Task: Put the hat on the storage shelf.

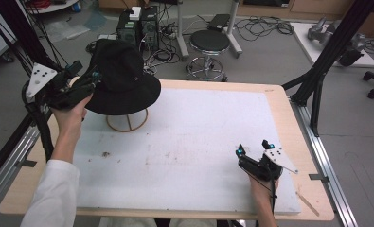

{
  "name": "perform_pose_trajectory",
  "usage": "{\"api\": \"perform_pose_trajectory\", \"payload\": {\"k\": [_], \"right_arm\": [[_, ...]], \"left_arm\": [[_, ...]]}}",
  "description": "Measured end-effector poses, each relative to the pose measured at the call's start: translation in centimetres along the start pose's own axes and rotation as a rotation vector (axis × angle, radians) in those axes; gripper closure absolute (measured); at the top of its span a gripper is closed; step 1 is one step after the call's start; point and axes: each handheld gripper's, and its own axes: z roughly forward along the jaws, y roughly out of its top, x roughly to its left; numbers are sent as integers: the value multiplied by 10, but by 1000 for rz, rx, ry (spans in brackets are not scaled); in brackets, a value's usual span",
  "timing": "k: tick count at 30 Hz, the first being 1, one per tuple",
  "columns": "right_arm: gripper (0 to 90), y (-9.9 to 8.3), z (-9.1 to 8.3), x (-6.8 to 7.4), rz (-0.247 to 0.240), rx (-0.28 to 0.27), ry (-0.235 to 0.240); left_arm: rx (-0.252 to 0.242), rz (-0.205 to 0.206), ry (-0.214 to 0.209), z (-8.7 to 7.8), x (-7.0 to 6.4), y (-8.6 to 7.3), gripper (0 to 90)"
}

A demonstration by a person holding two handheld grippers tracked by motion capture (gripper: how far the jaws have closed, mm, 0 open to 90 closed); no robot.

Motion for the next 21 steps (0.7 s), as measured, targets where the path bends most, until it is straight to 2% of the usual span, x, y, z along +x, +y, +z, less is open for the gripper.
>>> {"api": "perform_pose_trajectory", "payload": {"k": [3, 6, 9, 11, 14, 18, 21], "right_arm": [[94, 0, -1, 1, -9, -3, -2], [94, 0, -1, 1, -6, -5, 0], [94, 0, 0, 0, -8, -4, 1], [94, 0, 0, 1, -5, 0, 0], [94, 0, -1, 1, -16, -7, -5], [94, 0, -1, 1, -11, -6, -9], [94, 0, -1, 2, -13, -9, -9]], "left_arm": [[25, -10, 26, -11, 7, -9, 314], [29, -31, 44, -24, 12, -19, 307], [31, -46, 50, -38, 16, -28, 301], [50, -64, 54, -47, 18, -35, 286], [70, -57, 83, -61, 20, -47, 262], [65, -69, 119, -78, 25, -64, 255], [79, -96, 127, -86, 28, -76, 255]]}}
